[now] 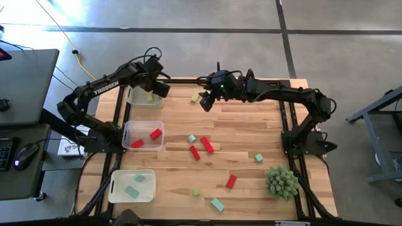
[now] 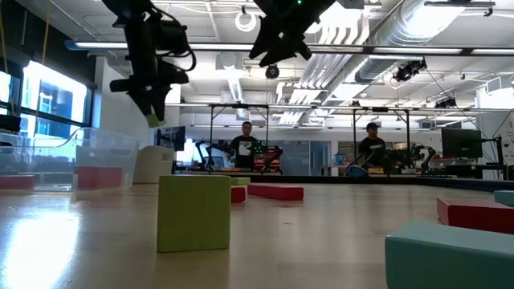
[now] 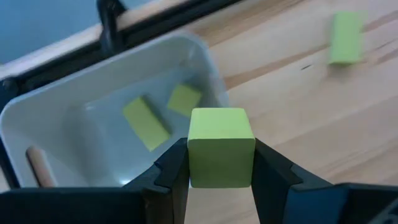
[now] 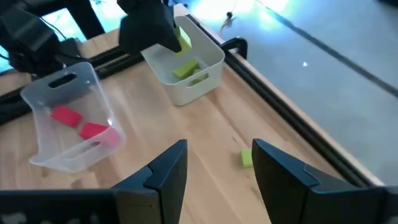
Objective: Sort & place blocks by color
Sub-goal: Put the light green block into the gray bin
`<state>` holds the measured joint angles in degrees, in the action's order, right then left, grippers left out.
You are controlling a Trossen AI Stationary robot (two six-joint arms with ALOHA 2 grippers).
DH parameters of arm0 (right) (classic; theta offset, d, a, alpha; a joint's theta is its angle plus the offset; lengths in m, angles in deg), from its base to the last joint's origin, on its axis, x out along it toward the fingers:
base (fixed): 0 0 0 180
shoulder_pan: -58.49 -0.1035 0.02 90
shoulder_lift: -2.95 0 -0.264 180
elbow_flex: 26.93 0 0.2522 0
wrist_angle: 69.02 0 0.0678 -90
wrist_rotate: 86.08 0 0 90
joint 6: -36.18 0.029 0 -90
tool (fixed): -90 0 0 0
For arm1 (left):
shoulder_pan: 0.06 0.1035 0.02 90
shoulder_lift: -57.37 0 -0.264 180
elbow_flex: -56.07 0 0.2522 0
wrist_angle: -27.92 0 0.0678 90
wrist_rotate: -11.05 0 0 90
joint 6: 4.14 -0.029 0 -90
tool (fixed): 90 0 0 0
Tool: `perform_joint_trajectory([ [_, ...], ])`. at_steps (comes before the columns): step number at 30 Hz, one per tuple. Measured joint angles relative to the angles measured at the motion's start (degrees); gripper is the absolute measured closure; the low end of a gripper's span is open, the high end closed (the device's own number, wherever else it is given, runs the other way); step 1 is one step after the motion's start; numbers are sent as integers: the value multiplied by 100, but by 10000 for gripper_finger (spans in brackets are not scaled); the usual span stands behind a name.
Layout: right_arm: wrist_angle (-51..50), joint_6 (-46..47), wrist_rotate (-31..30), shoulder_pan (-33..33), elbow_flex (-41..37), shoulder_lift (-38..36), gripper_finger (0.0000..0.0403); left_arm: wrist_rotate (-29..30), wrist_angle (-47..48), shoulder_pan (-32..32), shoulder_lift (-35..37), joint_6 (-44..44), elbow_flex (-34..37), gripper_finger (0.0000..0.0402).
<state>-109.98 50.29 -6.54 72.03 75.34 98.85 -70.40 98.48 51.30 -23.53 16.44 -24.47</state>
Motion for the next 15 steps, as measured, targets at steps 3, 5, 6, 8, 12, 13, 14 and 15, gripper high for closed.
perform_joint_trajectory([
  [3, 0, 147, 15, -11, 0, 0, 235, 3, 3, 200, 2, -77, 210, 284],
  [5, -3, 149, 14, -39, 0, 2, 235, 0, 29, 307, 2, -88, 362, 278],
  [6, -2, 152, 16, -46, 0, 2, 235, -24, 25, 349, 2, -91, 426, 276],
  [8, -11, 260, 18, -46, 0, 2, 235, -109, 21, 417, 2, -200, 568, 275],
  [12, -226, 757, 47, -54, 0, 24, 235, -66, -33, 467, 4, -372, 721, 272],
  [13, -296, 848, 70, -74, 0, 45, 235, -20, -44, 467, 2, -376, 746, 272],
  [14, -392, 934, 103, -88, -7, 61, 235, 27, -59, 467, 2, -392, 765, 271],
  [15, -461, 991, 102, -114, -11, 98, 235, 69, -91, 467, 4, -445, 781, 268],
])
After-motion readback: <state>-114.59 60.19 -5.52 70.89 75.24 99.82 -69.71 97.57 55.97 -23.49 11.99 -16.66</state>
